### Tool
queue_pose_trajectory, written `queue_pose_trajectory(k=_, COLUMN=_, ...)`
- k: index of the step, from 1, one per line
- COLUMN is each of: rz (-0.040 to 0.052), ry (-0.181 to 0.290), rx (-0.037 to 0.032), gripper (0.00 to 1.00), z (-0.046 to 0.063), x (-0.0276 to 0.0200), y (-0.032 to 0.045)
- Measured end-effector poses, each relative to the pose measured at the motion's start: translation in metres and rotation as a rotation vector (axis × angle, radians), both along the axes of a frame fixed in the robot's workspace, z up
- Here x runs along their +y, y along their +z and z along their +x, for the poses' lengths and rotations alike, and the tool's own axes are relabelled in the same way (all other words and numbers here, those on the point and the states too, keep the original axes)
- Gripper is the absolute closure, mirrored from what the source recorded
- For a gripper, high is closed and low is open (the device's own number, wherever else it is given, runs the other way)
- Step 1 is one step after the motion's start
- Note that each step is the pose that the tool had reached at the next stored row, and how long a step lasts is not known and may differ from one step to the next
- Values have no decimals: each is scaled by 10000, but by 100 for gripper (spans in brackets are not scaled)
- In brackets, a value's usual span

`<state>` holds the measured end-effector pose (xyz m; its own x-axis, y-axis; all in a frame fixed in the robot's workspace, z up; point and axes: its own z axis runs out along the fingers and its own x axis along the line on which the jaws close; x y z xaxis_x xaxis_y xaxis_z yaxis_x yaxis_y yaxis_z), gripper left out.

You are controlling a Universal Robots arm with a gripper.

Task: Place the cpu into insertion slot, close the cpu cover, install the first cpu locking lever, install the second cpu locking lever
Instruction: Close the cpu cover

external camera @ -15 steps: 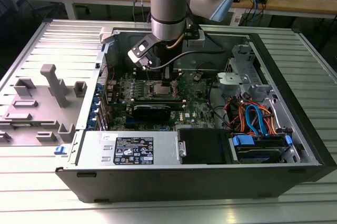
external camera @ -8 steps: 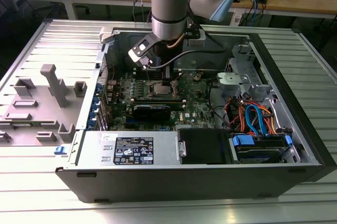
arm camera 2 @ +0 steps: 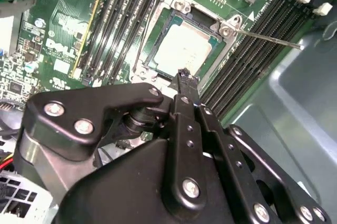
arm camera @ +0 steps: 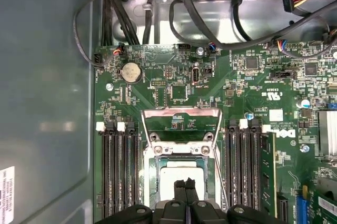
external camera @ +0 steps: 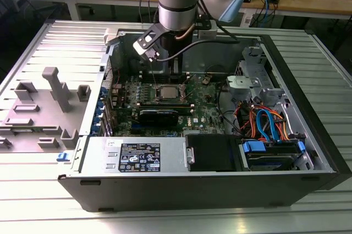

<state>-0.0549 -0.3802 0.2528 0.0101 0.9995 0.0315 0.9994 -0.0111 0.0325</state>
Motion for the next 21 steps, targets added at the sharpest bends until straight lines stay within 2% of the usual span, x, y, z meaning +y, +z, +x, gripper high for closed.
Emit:
queue_pose_trajectory(k=4, rz=-1, ry=-1, rx=2, gripper=89, z=0, x=0, y=87)
queue_pose_trajectory(k=6, rz=-1, ry=0, rx=2, gripper=89, z=0, x=0, y=167)
queue_pose_trajectory(k=10, rz=-6, ry=0, rx=2, gripper=89, z=0, x=0, y=258)
queue_pose_trajectory(k=21, rz=-31, ry=-1, rx=3, gripper=89, z=4, x=1, y=272)
